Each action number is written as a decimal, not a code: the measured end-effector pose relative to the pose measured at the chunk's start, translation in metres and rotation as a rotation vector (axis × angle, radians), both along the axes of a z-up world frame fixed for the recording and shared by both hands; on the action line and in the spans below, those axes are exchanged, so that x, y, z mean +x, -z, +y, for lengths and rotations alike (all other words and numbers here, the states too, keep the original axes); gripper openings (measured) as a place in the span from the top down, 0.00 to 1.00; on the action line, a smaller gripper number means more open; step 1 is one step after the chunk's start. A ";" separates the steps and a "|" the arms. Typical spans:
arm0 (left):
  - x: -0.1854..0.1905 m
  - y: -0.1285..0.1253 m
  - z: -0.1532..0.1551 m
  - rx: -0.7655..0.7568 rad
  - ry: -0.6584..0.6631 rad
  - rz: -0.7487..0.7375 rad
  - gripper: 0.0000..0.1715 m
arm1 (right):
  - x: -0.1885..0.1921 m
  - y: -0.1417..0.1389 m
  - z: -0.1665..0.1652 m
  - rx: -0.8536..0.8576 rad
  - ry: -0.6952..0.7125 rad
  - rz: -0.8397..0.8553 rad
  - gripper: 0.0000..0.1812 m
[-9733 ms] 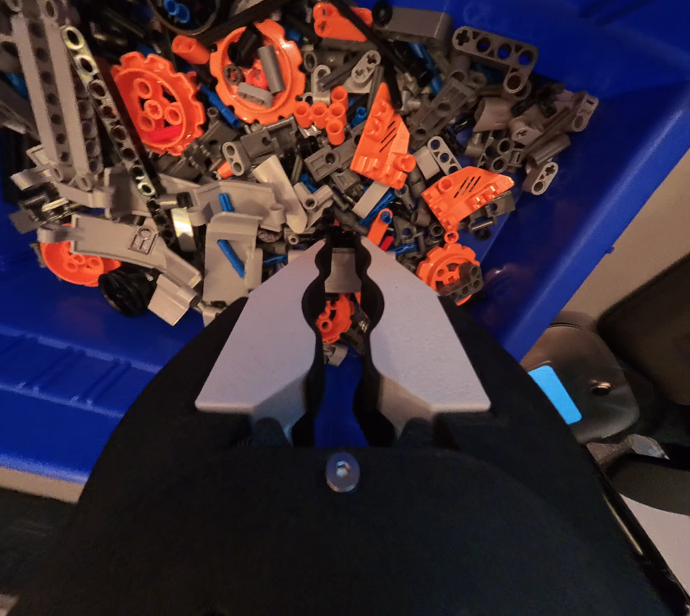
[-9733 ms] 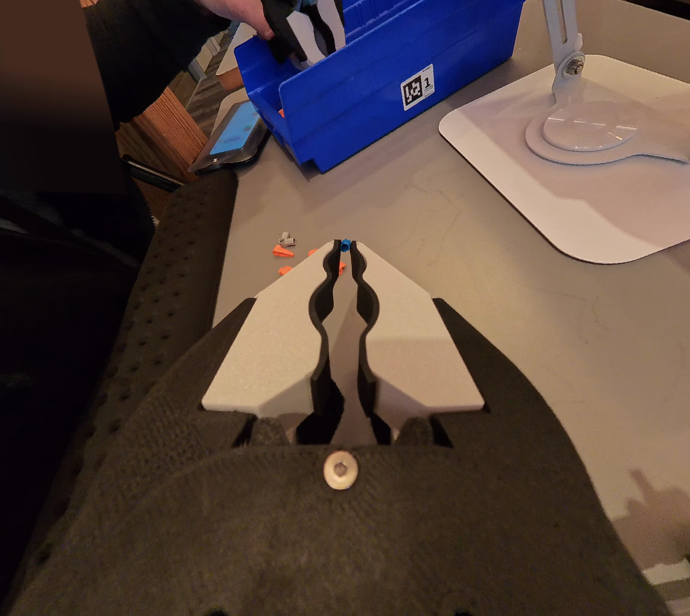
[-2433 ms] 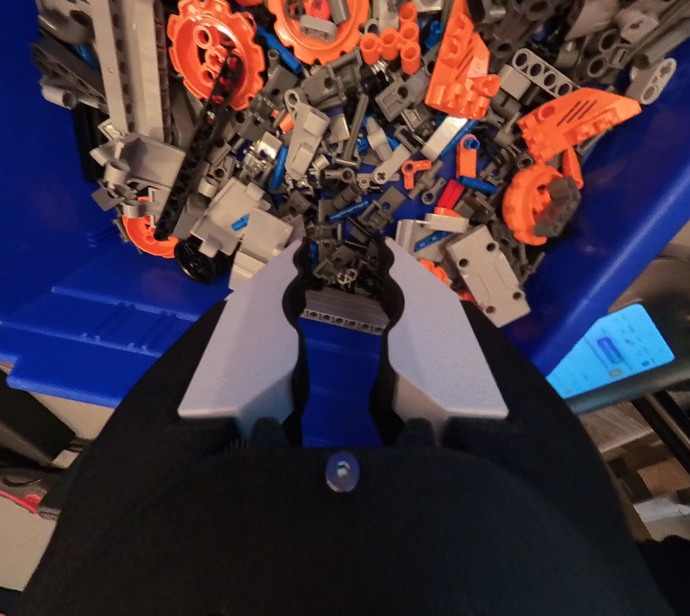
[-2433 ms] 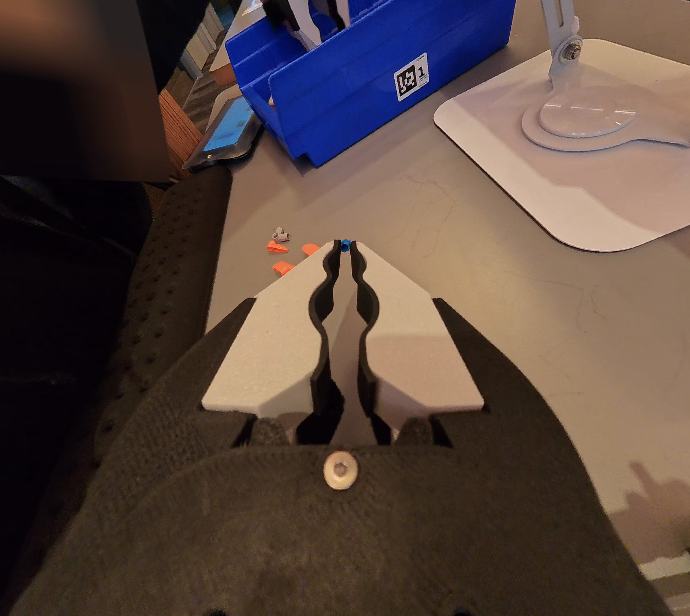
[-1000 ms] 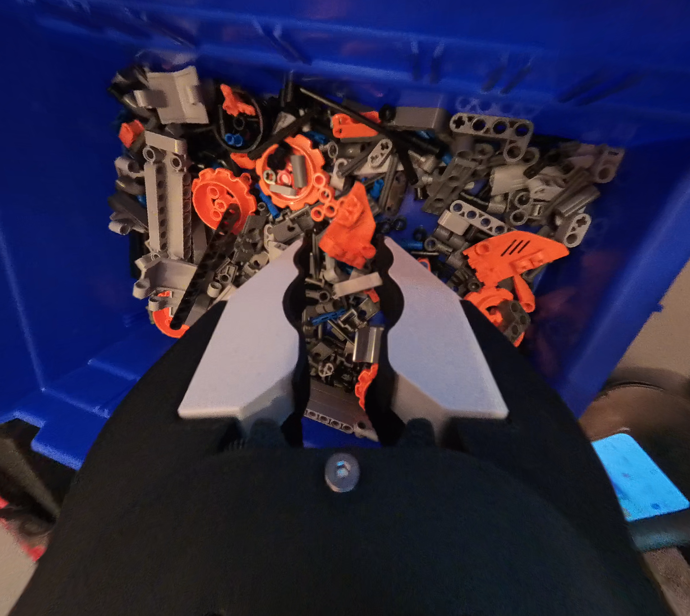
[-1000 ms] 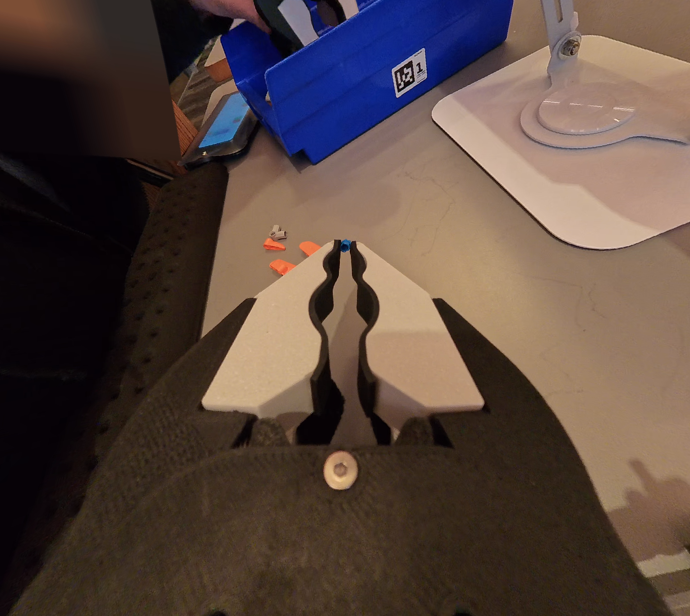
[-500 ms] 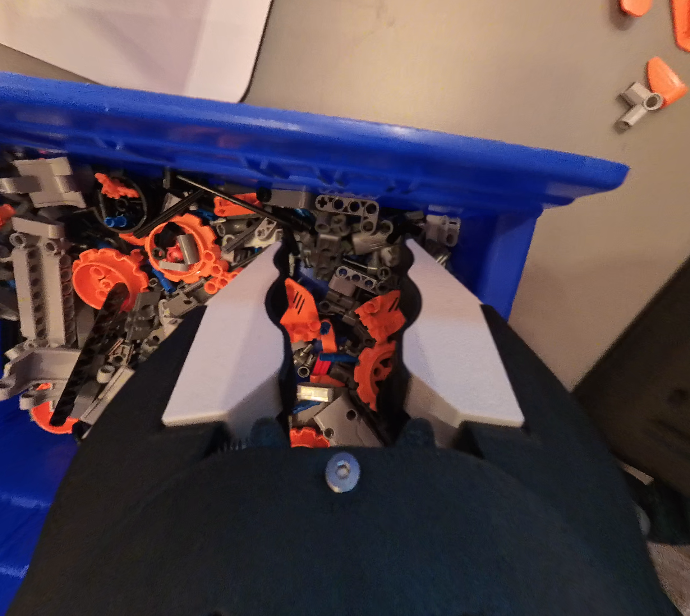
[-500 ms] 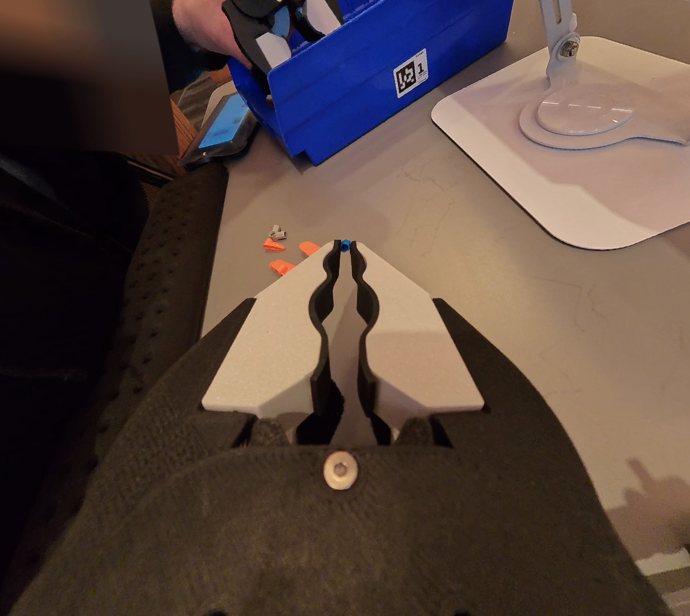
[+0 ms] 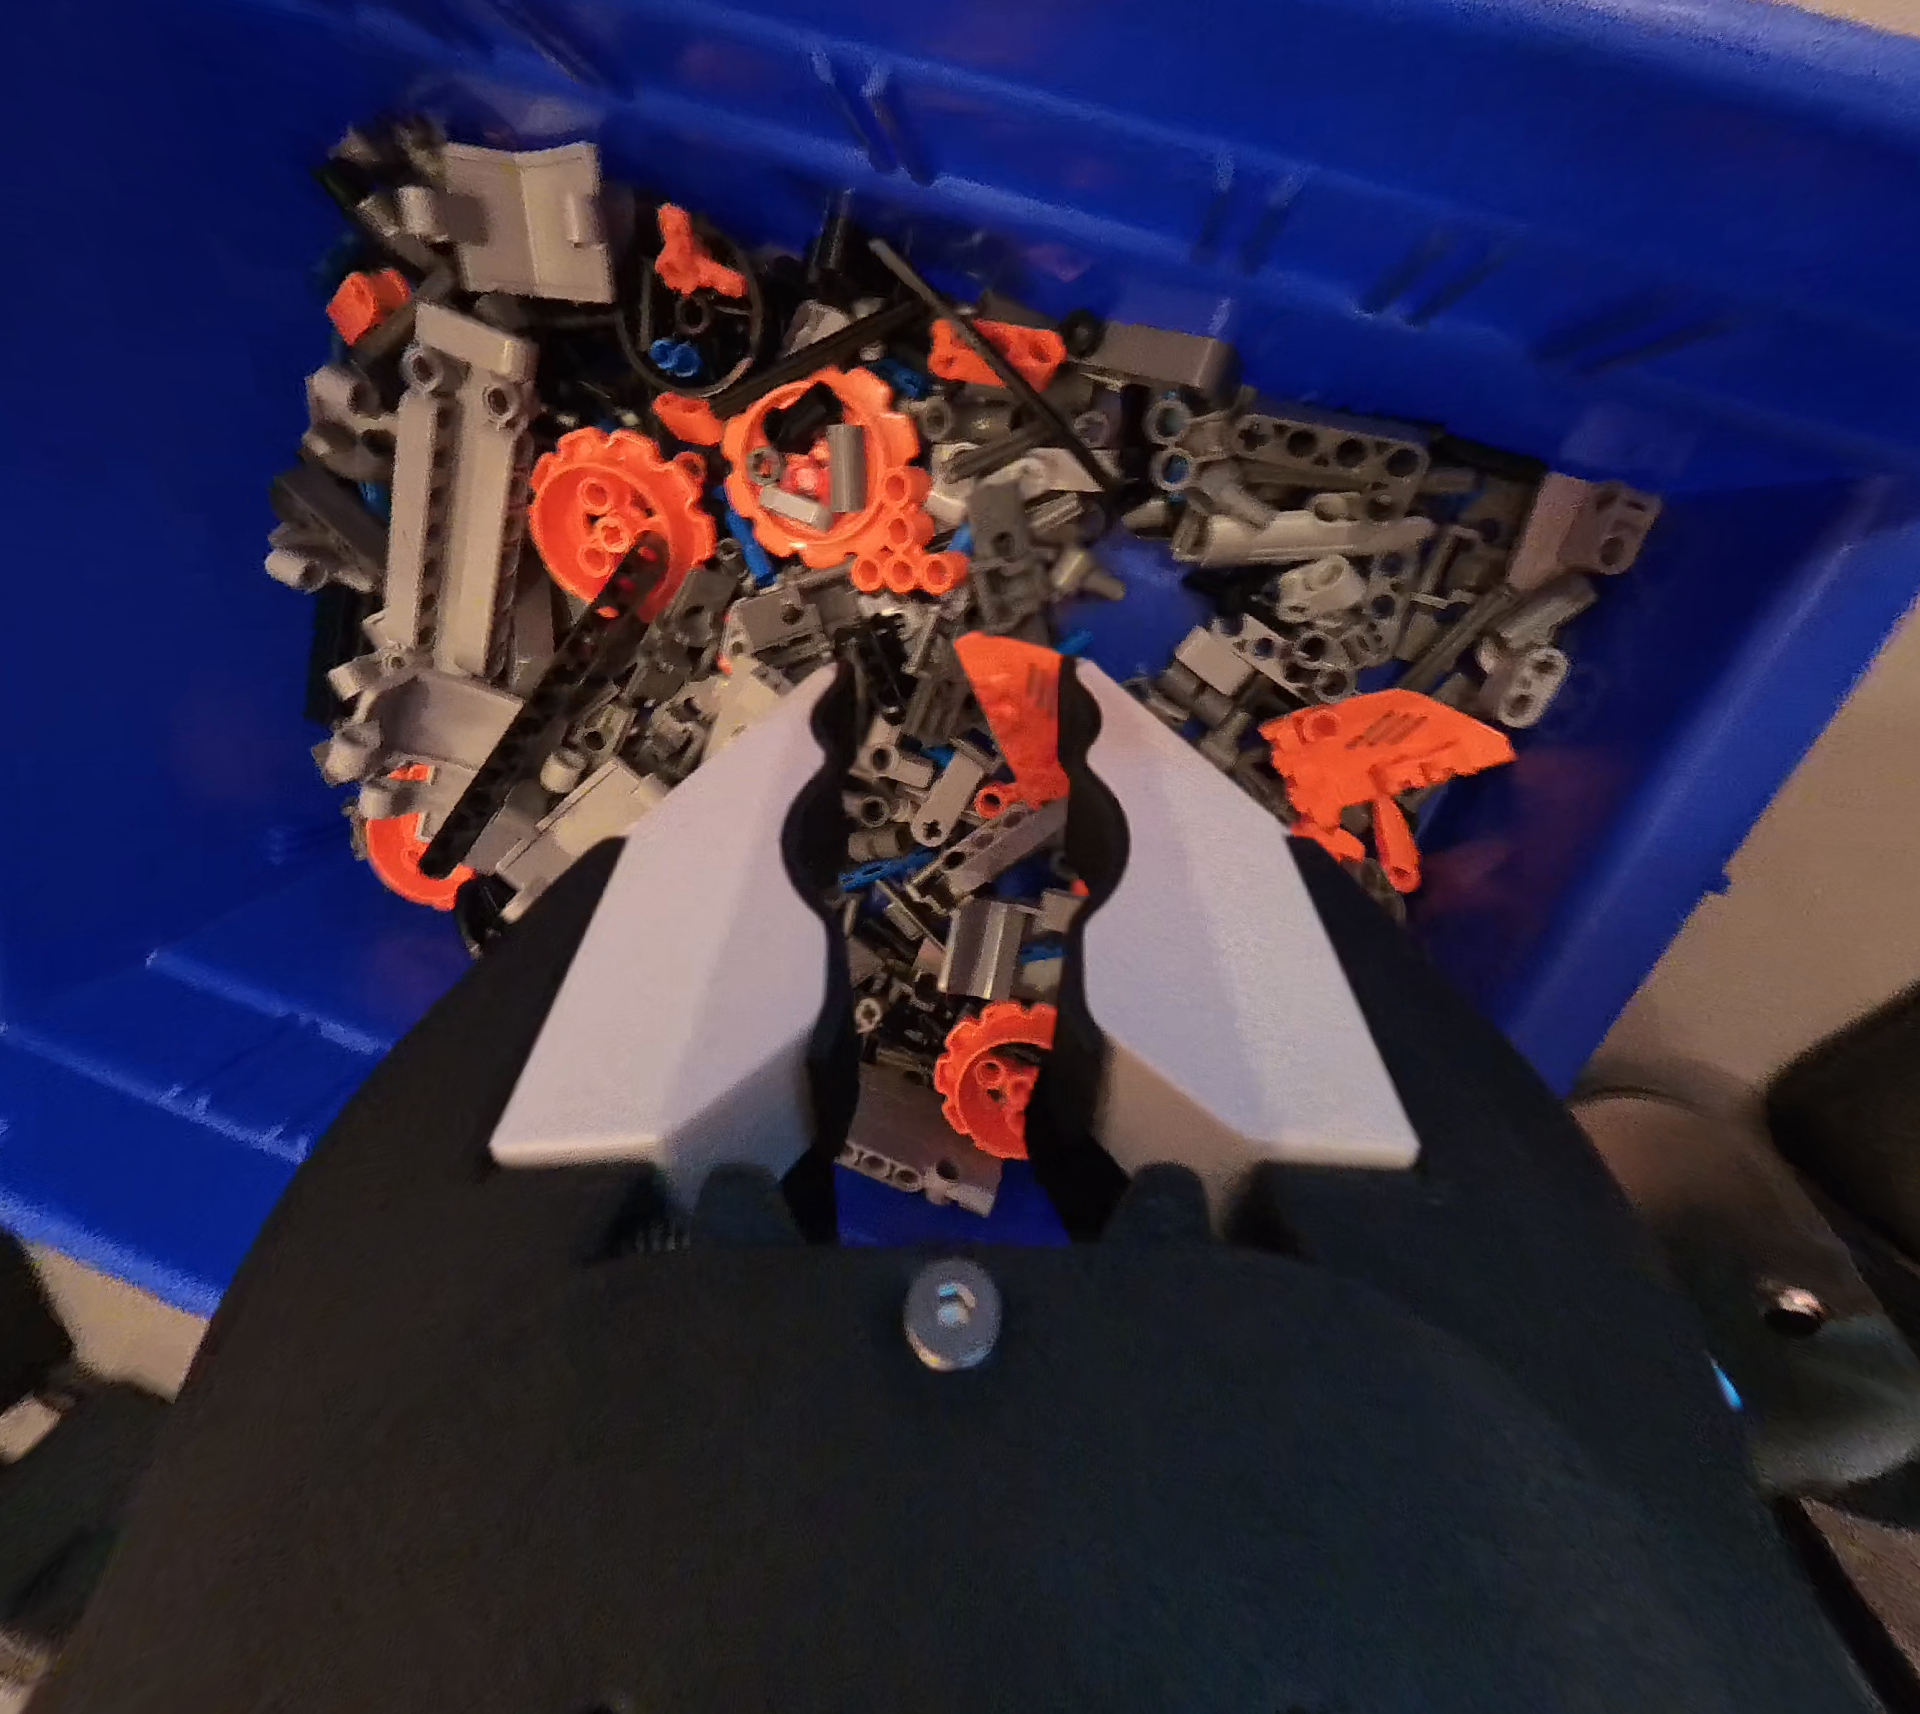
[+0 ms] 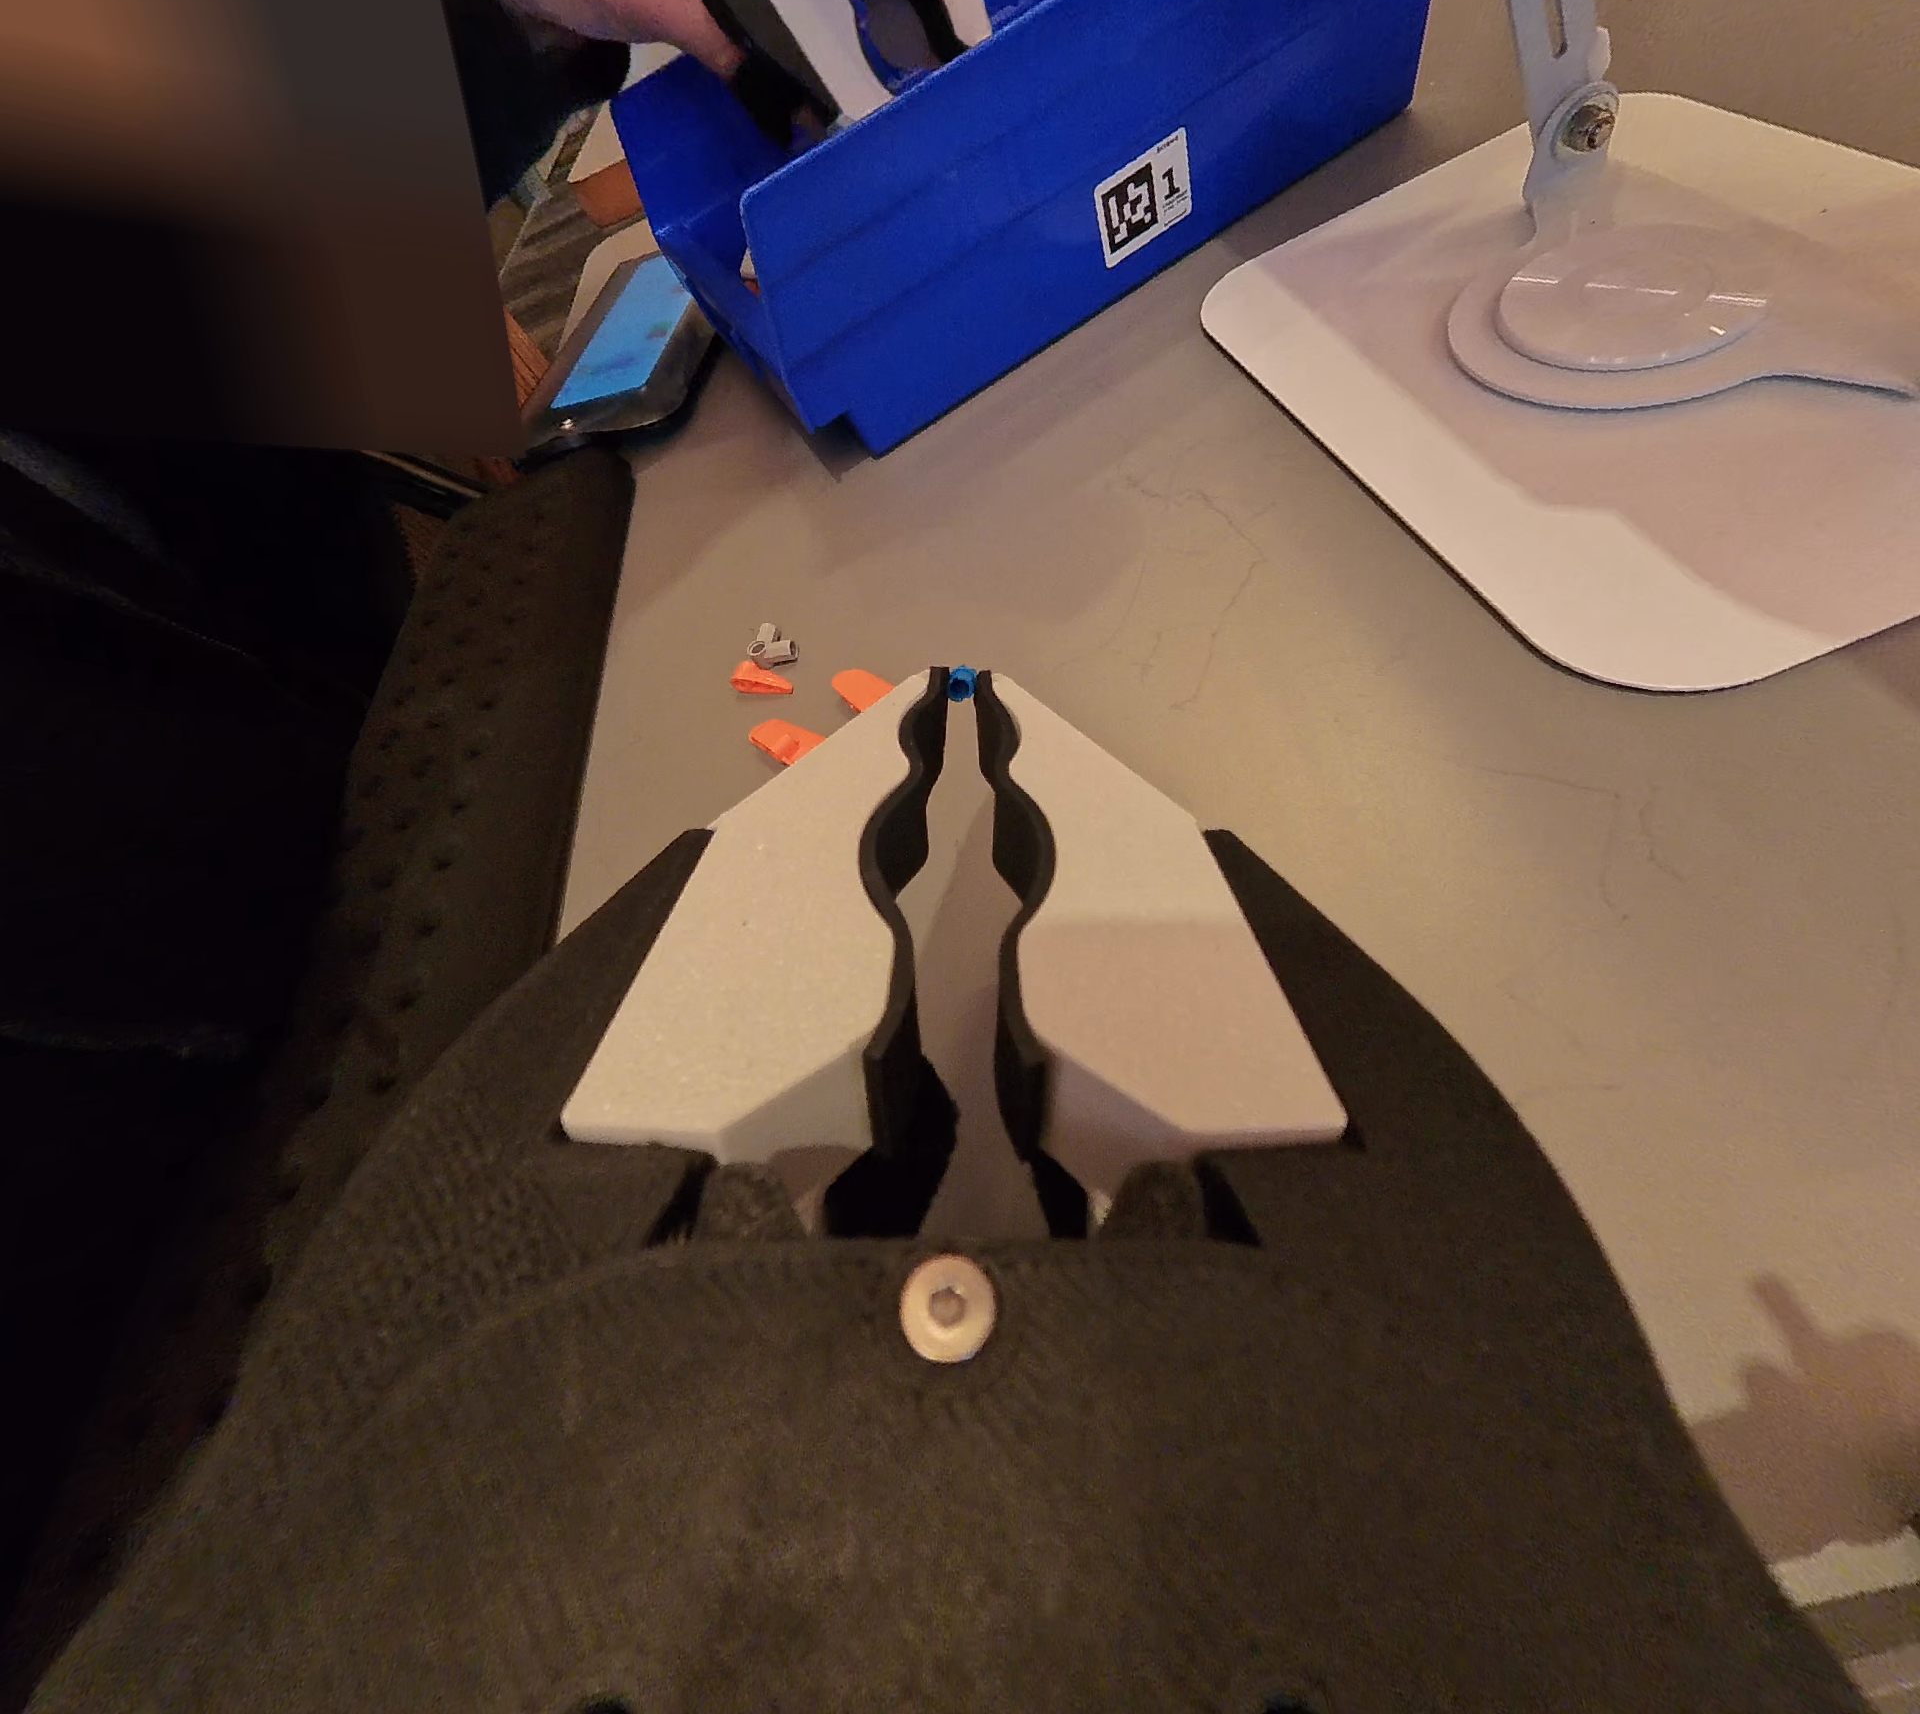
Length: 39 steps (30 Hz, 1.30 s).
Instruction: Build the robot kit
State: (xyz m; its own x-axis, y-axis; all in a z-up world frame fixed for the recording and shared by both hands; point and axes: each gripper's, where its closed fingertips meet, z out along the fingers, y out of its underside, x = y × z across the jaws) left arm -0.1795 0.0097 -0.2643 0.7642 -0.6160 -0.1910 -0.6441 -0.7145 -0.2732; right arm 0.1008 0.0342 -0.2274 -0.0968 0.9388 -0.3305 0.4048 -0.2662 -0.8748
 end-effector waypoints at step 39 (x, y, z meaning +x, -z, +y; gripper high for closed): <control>0.035 0.013 -0.041 -0.156 0.208 -0.122 0.75 | -0.001 0.000 0.000 0.000 -0.001 -0.002 0.98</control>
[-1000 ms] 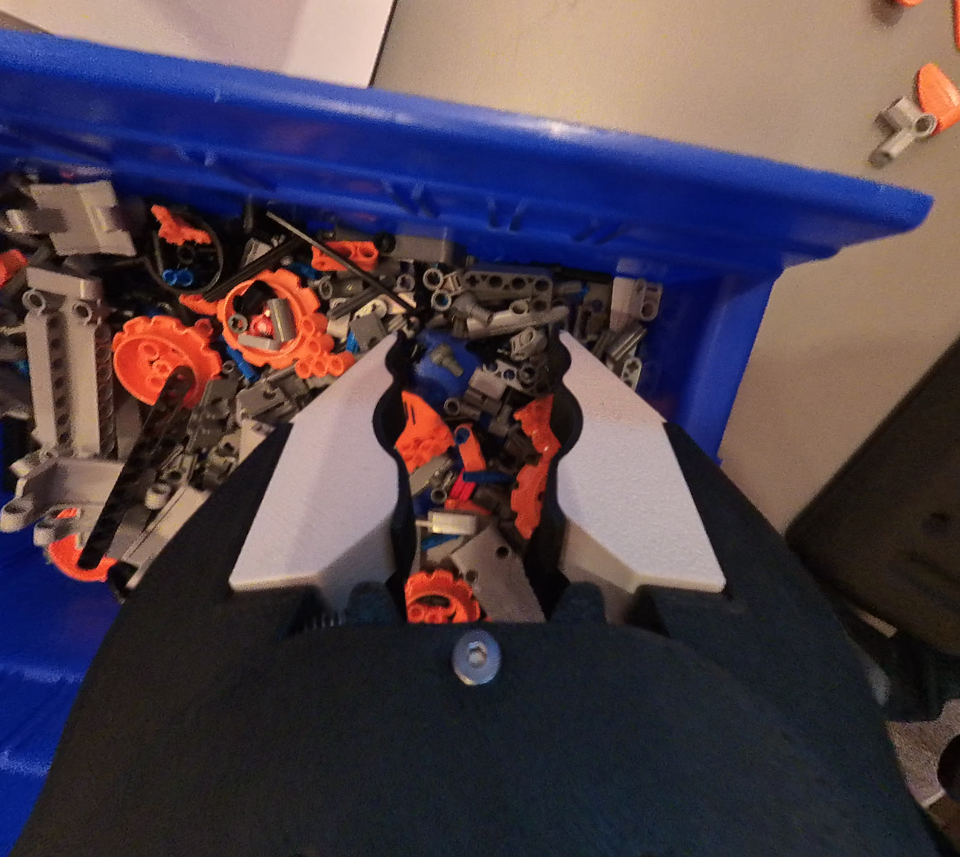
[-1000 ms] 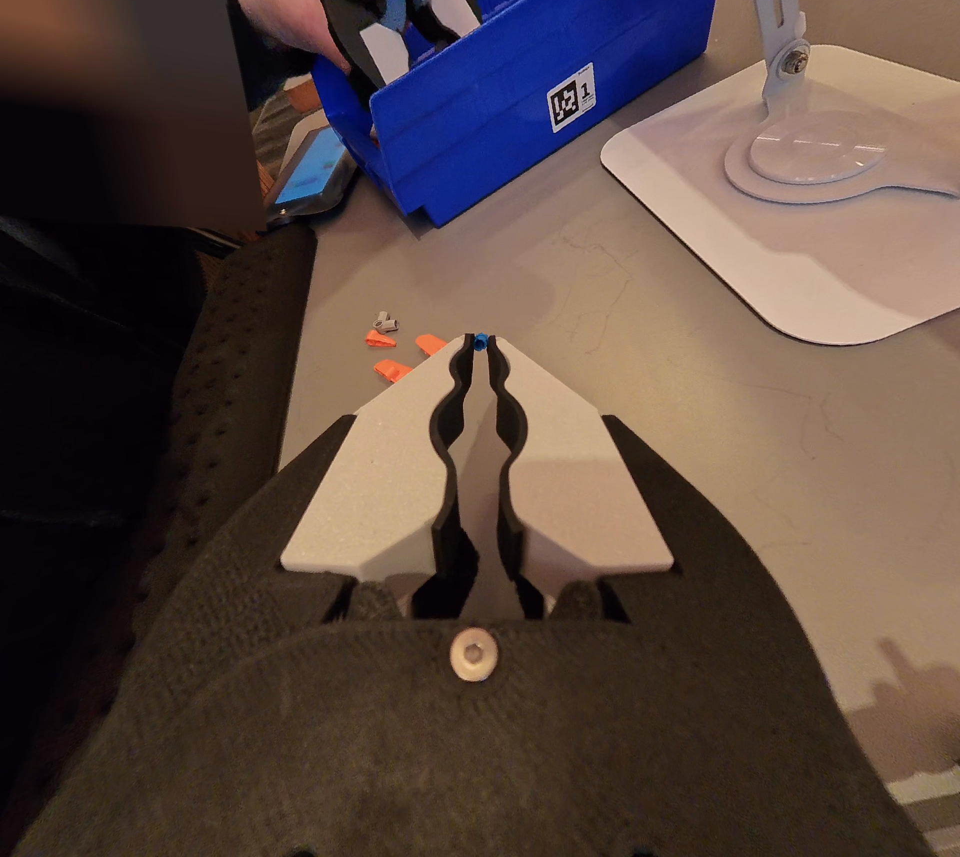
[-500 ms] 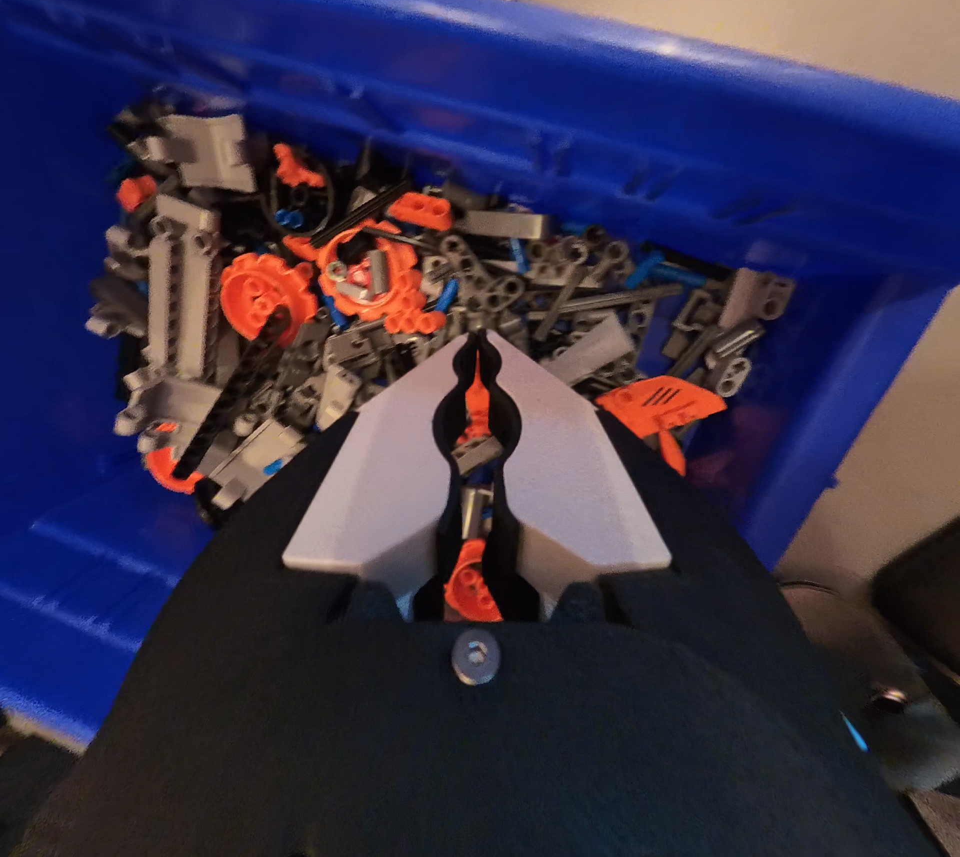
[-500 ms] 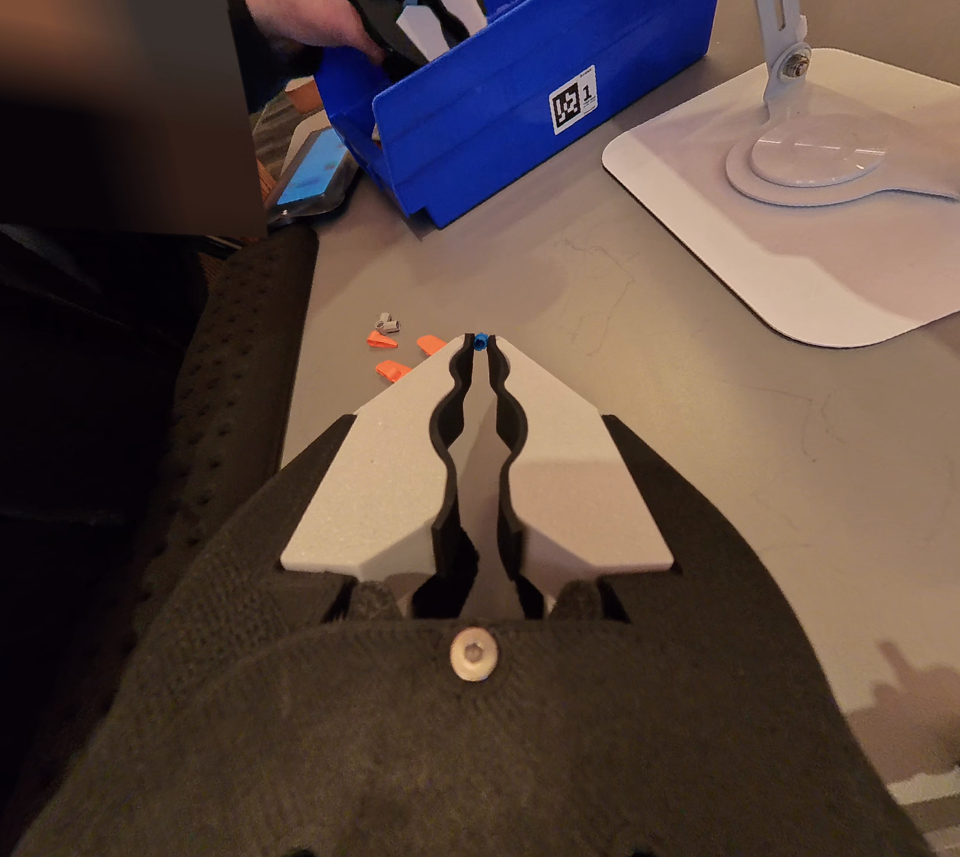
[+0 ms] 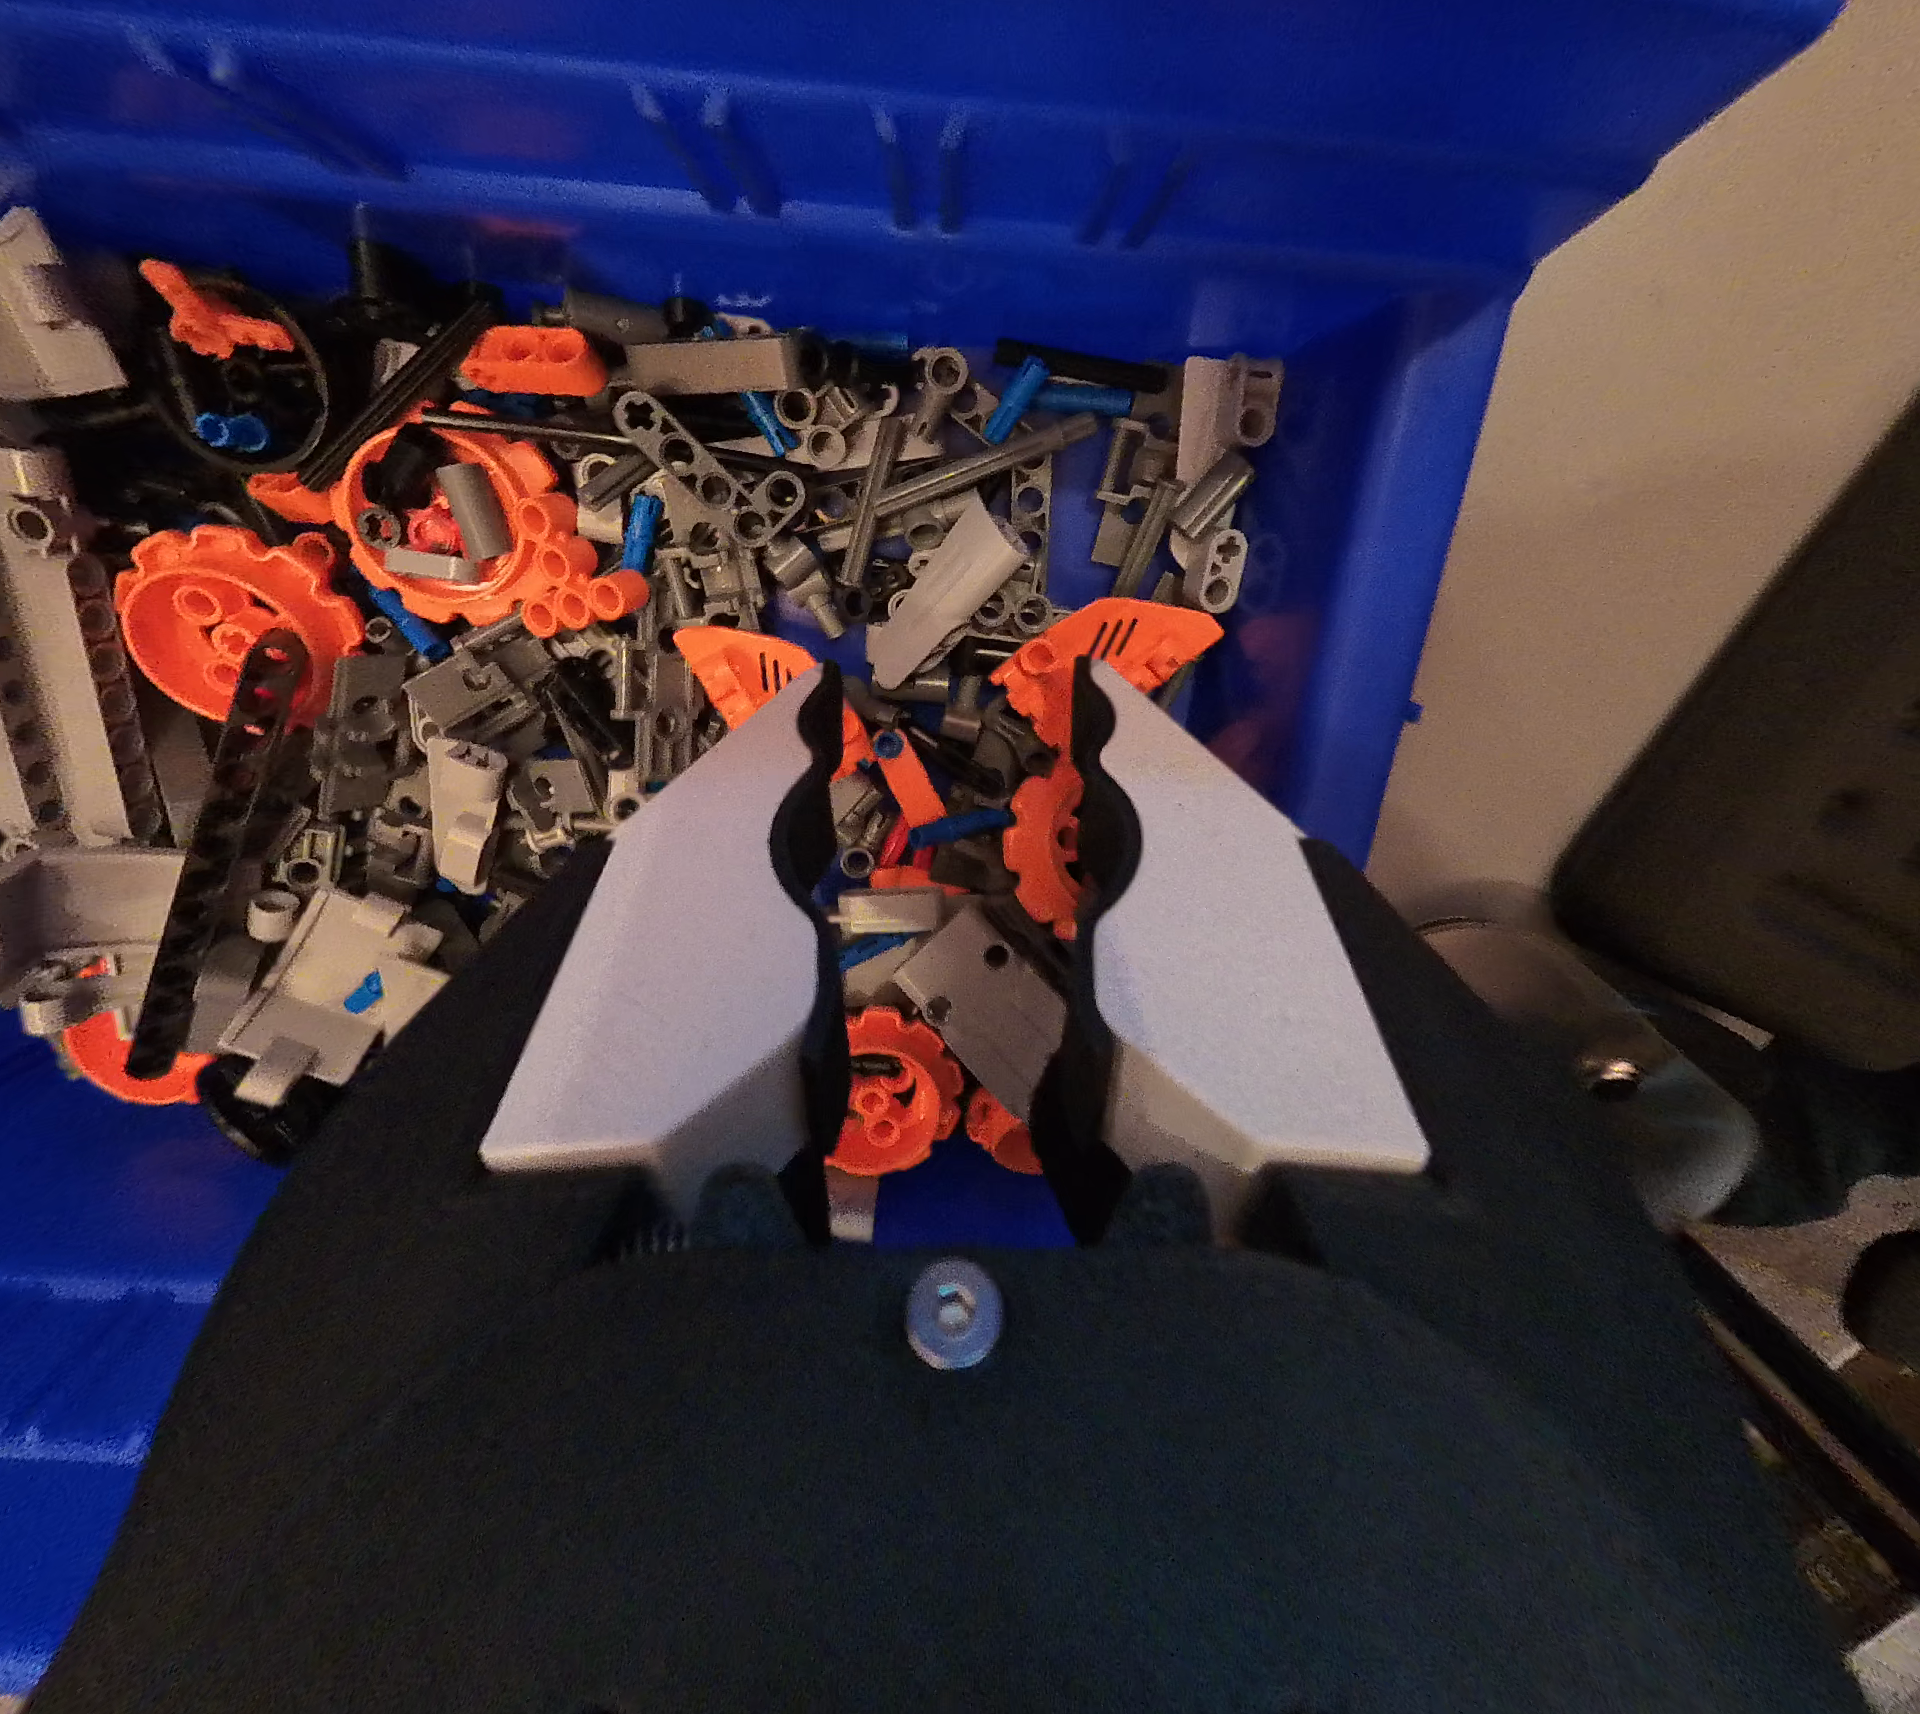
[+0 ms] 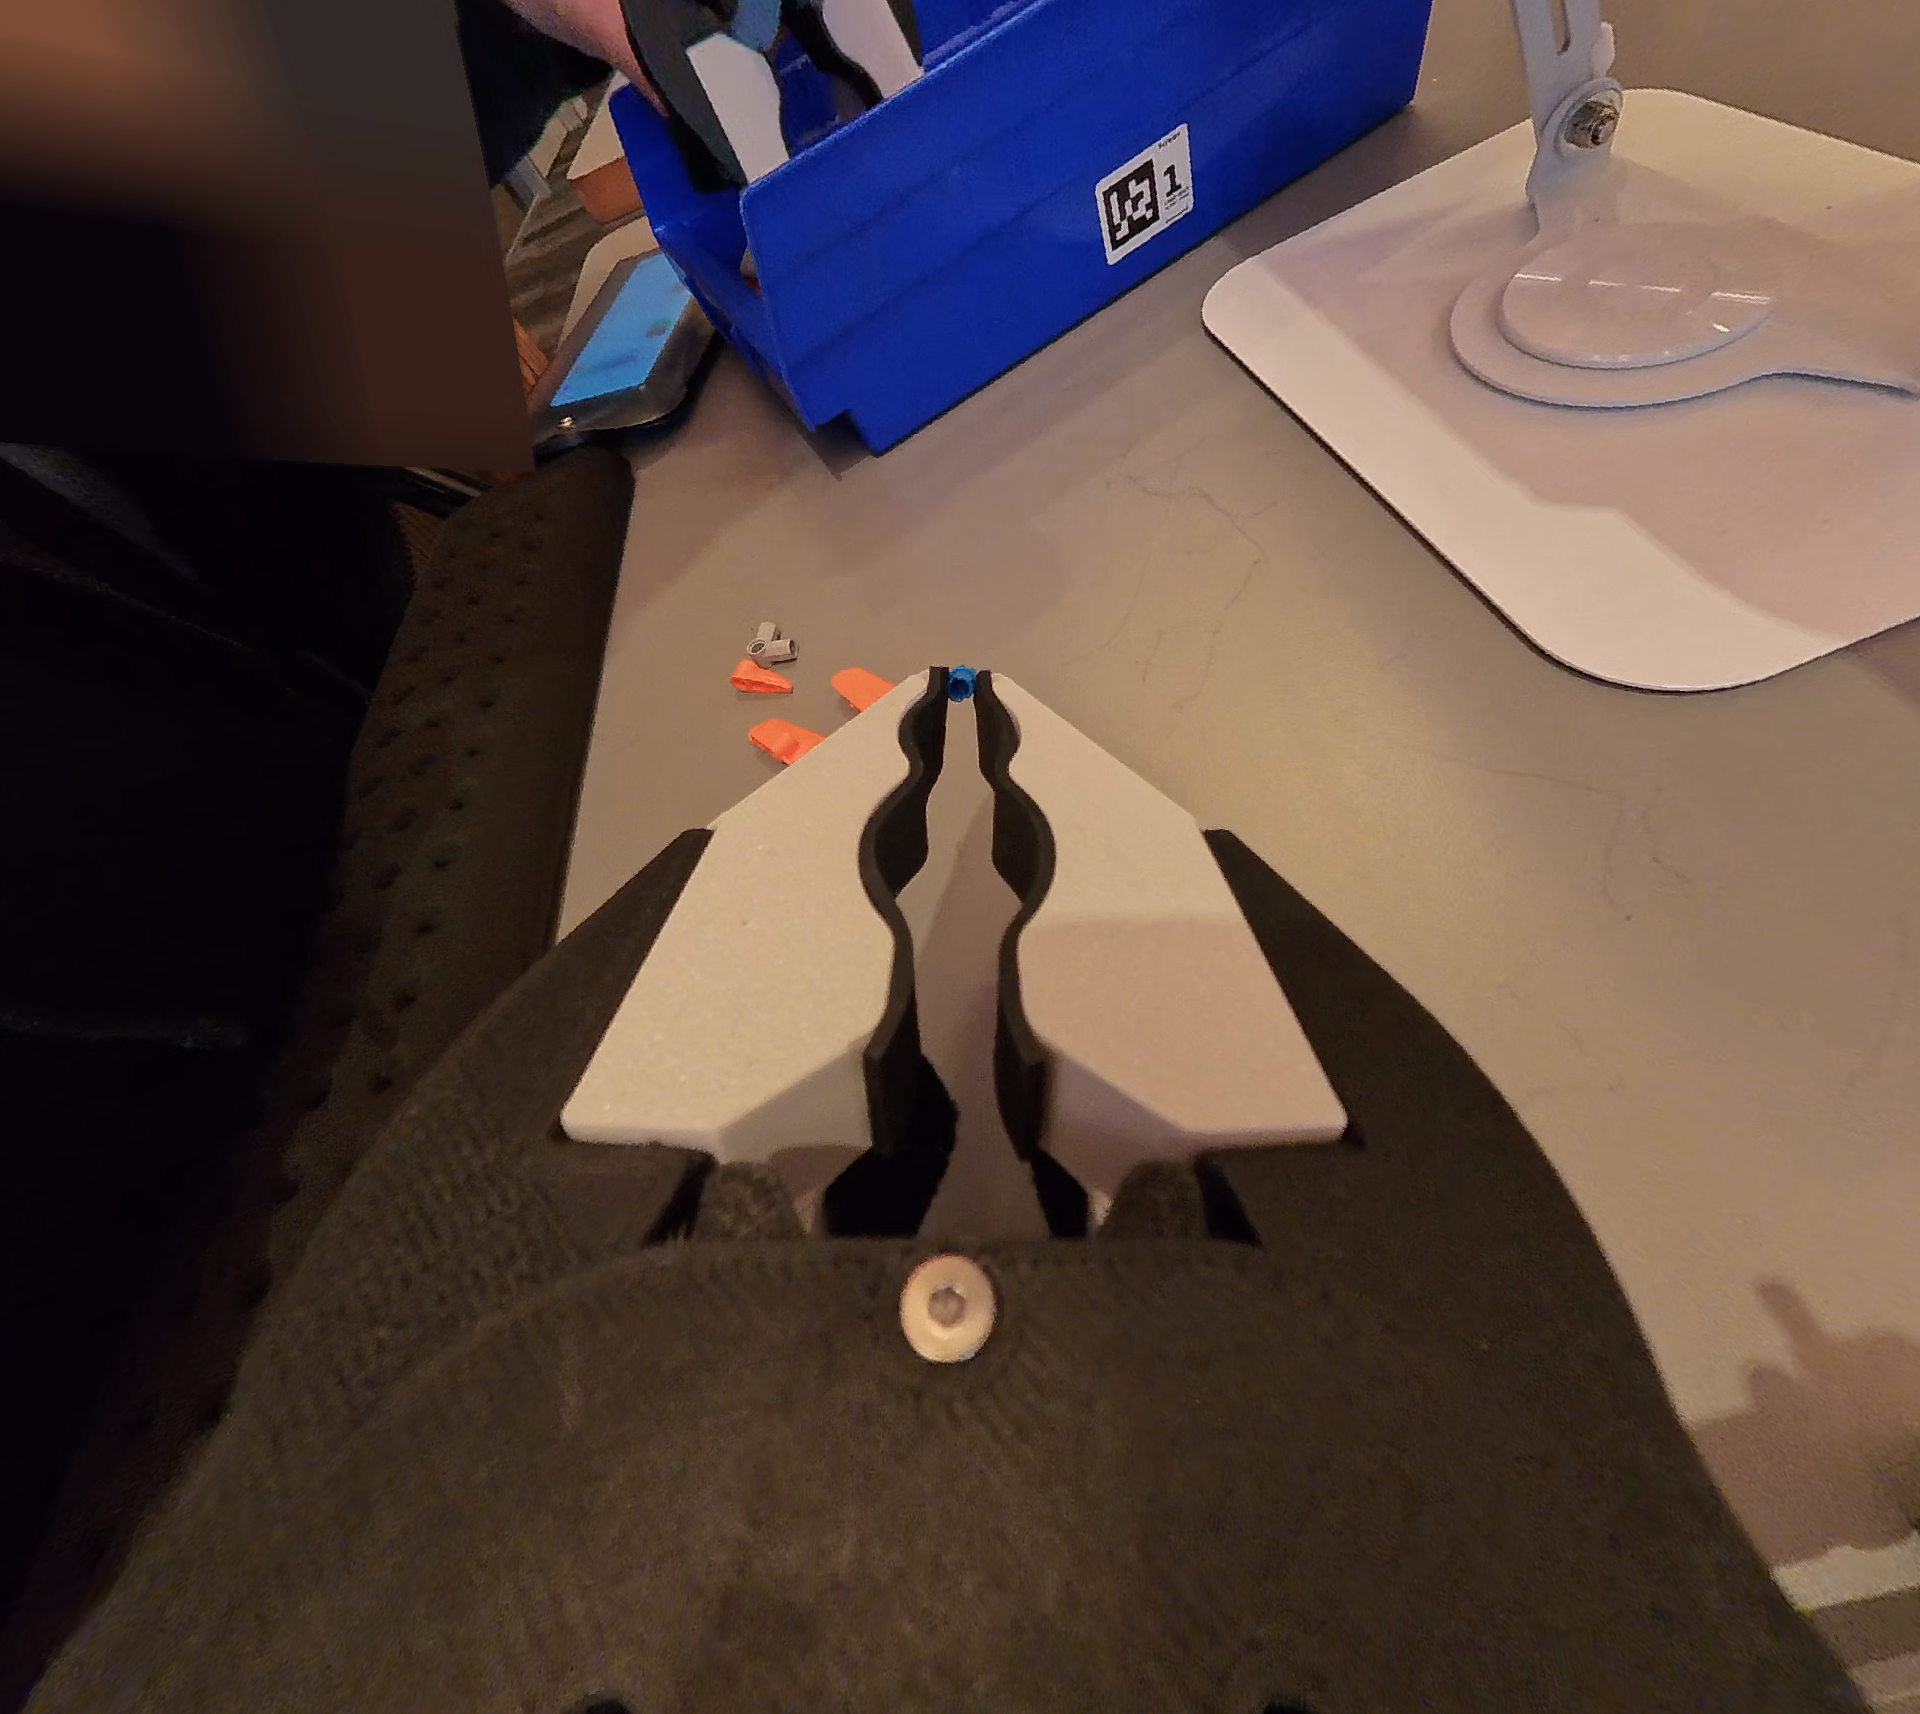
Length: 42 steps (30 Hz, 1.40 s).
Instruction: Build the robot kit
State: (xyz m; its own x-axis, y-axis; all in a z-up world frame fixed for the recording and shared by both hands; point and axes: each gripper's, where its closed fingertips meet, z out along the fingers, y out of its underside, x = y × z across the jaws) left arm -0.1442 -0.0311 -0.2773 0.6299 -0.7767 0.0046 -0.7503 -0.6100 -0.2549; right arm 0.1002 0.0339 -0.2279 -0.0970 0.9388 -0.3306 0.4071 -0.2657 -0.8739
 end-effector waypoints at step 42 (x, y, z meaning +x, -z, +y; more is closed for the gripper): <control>0.009 0.005 -0.002 -0.010 0.039 0.077 0.83 | 0.000 -0.001 0.000 0.002 0.000 0.001 0.99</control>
